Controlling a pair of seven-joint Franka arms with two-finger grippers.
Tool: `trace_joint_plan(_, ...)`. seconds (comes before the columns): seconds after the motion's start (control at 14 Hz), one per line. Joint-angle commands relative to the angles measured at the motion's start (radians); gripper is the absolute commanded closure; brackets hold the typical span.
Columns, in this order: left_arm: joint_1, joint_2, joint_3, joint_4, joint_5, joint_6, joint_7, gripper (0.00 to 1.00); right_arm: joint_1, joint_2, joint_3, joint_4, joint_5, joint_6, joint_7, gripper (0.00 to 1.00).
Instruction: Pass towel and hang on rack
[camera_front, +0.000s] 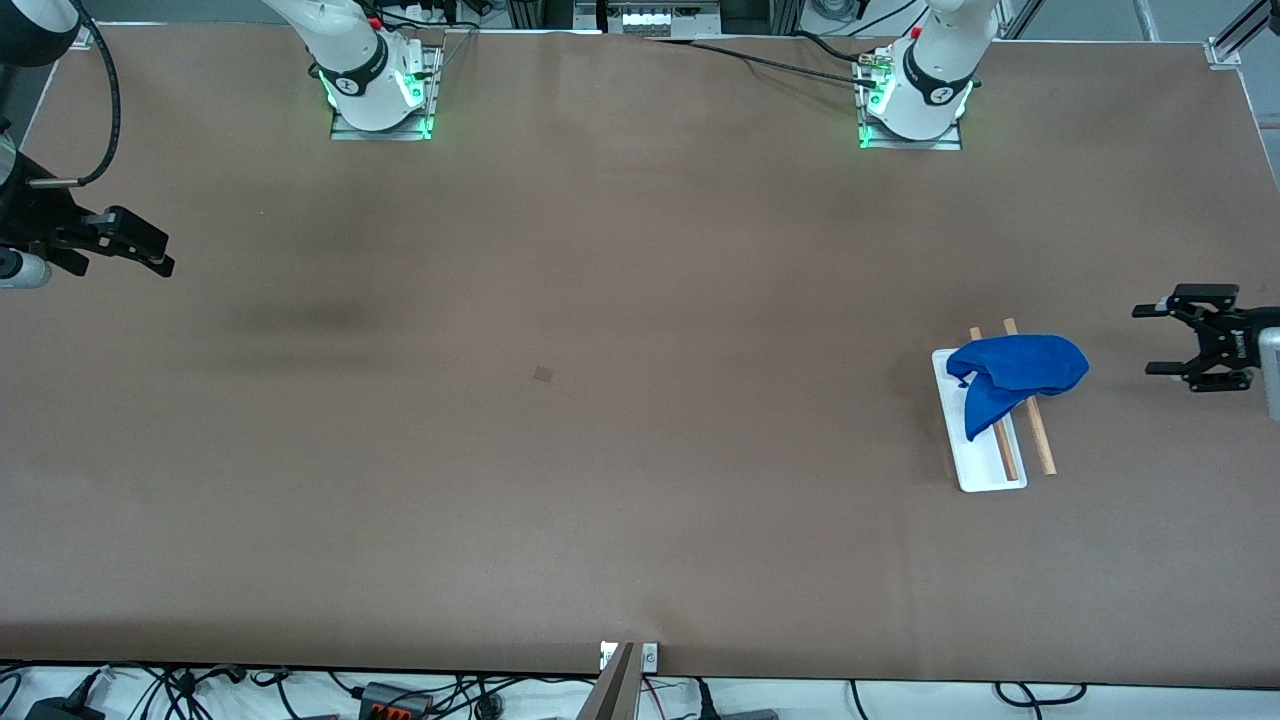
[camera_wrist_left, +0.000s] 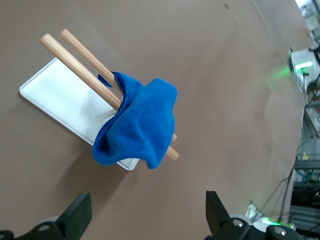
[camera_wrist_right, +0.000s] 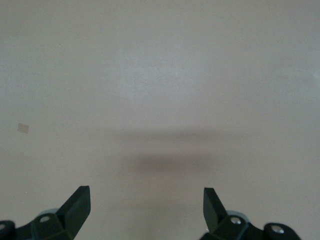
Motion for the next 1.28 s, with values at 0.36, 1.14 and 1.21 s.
trace_joint_plan(0.36, -0.135, -0.183, -0.019, -0.008, 0.147, -0.053, -0.532, 0.00, -0.017, -0.015, 0.020, -0.002, -0.011, -0.023, 0.006, 0.00)
trace_joint_plan(1.14, -0.288, -0.323, -0.064, -0.004, 0.345, -0.142, -0.958, 0.00, -0.019, -0.026, 0.017, -0.019, -0.002, -0.049, 0.013, 0.00)
trace_joint_plan(1.21, -0.288, -0.323, -0.064, -0.004, 0.363, -0.145, -0.959, 0.00, -0.019, -0.026, 0.017, -0.016, -0.002, -0.049, 0.013, 0.00)
